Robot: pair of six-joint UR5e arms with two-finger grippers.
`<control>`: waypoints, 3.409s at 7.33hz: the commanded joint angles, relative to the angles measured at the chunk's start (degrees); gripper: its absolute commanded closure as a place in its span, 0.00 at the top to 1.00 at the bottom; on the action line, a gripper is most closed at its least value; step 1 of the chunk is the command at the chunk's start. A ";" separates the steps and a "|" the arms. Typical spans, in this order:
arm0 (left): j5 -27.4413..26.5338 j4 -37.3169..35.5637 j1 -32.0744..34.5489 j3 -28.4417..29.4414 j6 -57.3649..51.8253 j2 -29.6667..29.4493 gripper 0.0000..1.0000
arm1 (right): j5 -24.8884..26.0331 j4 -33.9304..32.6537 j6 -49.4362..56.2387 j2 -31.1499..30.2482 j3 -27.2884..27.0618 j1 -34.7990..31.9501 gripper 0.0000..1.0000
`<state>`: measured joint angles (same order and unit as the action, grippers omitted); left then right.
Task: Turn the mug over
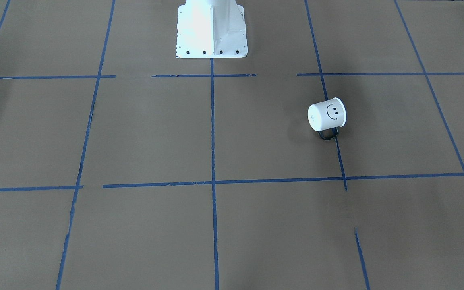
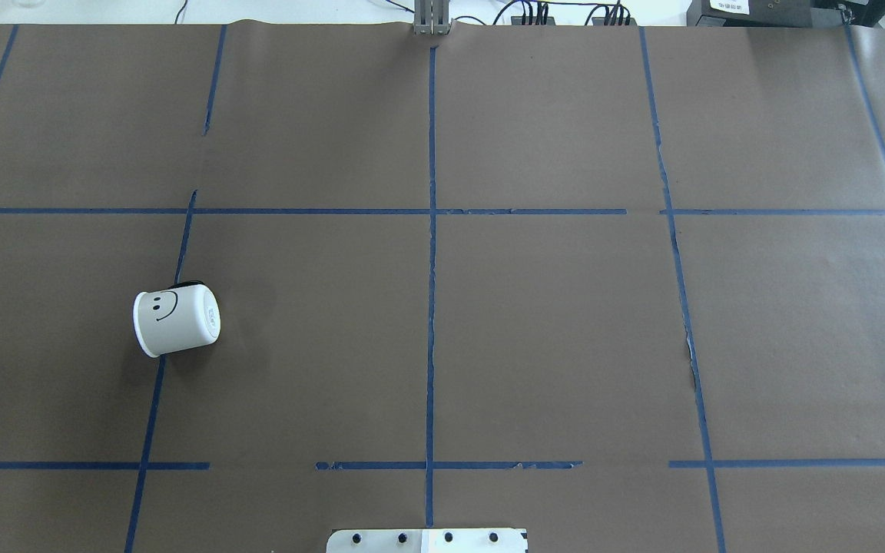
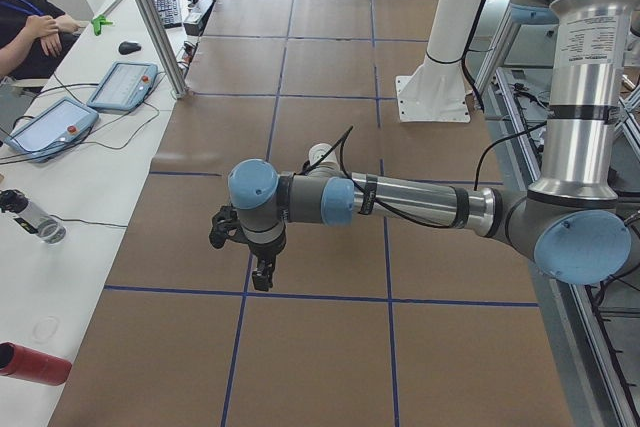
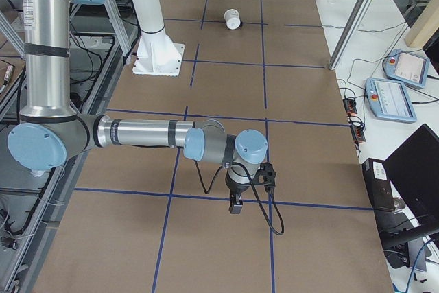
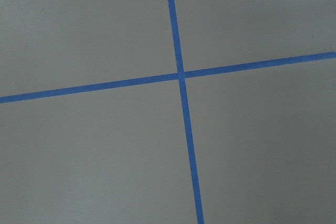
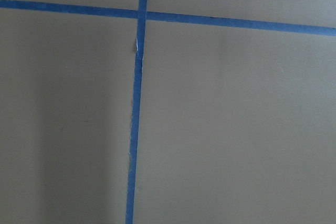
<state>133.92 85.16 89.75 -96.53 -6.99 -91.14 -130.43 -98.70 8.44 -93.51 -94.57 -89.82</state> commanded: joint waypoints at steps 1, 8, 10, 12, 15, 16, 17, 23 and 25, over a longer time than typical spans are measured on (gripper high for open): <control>0.11 4.63 -0.89 -0.41 -0.04 -2.02 1.00 | 0.00 0.00 0.00 0.00 0.00 0.00 1.00; 0.02 35.41 -21.51 -0.68 47.50 2.16 1.00 | 0.00 0.00 0.00 0.00 0.00 0.00 1.00; -0.59 60.70 -29.59 -0.06 72.52 7.53 1.00 | 0.00 0.00 0.00 0.00 0.00 0.00 1.00; -11.76 73.68 -41.17 -0.06 92.94 7.64 1.00 | 0.00 0.00 0.00 0.00 0.00 0.00 1.00; -21.74 97.29 -48.62 2.82 113.37 7.64 1.00 | 0.00 0.00 0.00 0.00 0.00 0.00 1.00; -27.00 102.26 -50.54 6.23 115.17 7.12 1.00 | 0.00 0.00 0.00 0.00 0.00 0.00 1.00; -30.36 105.79 -51.69 8.35 115.36 6.59 1.00 | 0.00 0.00 0.00 0.00 0.00 0.00 1.00; -34.52 121.99 -56.00 19.98 116.50 0.08 1.00 | 0.00 0.00 0.00 0.00 0.00 0.00 1.00; -34.78 122.43 -56.18 19.98 116.42 -0.18 0.62 | 0.00 0.00 0.00 0.00 0.00 0.00 1.00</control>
<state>99.25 207.31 33.77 -76.65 109.47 -91.10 -130.43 -98.70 8.44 -93.52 -94.57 -89.83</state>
